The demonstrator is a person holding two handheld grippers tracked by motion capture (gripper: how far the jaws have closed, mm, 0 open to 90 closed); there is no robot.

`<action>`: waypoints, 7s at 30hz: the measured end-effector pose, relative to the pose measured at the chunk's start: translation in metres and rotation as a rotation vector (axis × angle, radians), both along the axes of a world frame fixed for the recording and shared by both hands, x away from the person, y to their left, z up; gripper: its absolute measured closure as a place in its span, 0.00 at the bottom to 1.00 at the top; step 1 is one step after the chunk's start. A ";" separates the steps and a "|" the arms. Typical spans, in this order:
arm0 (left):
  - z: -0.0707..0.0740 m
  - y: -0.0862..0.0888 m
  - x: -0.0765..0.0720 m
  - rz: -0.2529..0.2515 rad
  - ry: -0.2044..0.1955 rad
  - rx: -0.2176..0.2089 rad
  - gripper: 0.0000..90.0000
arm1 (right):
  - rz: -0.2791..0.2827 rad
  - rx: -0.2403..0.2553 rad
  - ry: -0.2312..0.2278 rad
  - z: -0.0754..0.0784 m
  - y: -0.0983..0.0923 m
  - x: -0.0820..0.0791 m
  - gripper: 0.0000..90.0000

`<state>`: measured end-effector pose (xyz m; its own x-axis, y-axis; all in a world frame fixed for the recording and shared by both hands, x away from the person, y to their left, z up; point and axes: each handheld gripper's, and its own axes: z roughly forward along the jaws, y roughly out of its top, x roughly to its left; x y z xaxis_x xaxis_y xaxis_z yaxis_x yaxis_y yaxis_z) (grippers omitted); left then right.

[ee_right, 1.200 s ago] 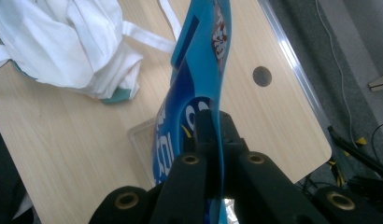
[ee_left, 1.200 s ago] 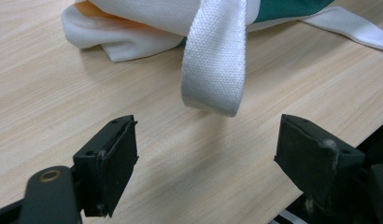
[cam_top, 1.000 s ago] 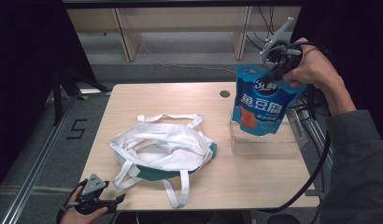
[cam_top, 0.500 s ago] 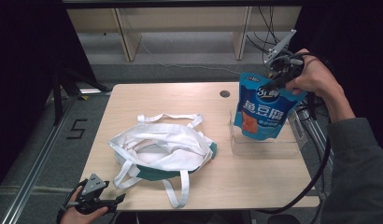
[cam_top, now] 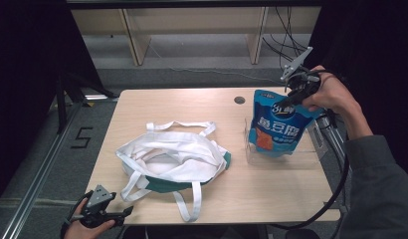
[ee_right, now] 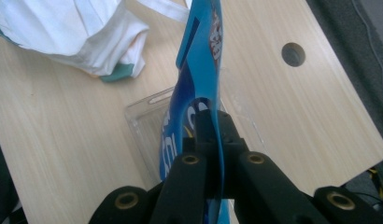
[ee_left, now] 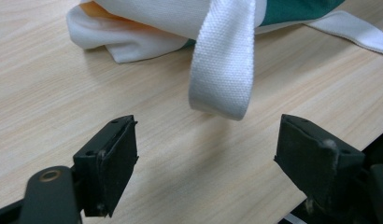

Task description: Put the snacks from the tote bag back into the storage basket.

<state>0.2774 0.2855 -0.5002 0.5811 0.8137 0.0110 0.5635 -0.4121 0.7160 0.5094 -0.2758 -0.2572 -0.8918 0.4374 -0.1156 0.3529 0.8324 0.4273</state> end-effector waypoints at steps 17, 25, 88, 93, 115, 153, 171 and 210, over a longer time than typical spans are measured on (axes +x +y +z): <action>0.000 -0.001 0.001 -0.025 -0.005 0.012 0.22 | 0.042 0.027 0.022 -0.017 -0.002 0.000 1.00; 0.000 0.000 0.001 -0.031 -0.010 0.028 0.22 | 0.007 0.033 0.010 -0.018 -0.003 -0.001 0.93; -0.001 -0.002 0.000 -0.004 -0.001 0.009 0.22 | -0.484 0.304 -0.123 -0.138 -0.073 -0.088 1.00; -0.002 -0.001 0.000 -0.014 -0.005 0.010 0.22 | -0.485 0.287 -0.139 -0.140 -0.076 -0.084 1.00; -0.001 0.003 0.006 -0.062 -0.052 0.074 0.22 | -0.580 0.280 -0.103 -0.151 -0.089 -0.057 0.99; 0.000 0.001 -0.001 -0.028 0.003 0.038 0.22 | -0.355 0.521 -0.109 -0.152 0.011 -0.123 0.48; -0.002 -0.003 -0.003 0.021 0.010 -0.005 0.22 | -0.300 0.505 -0.073 -0.180 0.043 -0.132 0.43; -0.001 -0.001 -0.001 -0.020 -0.017 0.013 0.22 | -0.333 0.449 -0.048 -0.223 0.036 -0.172 0.33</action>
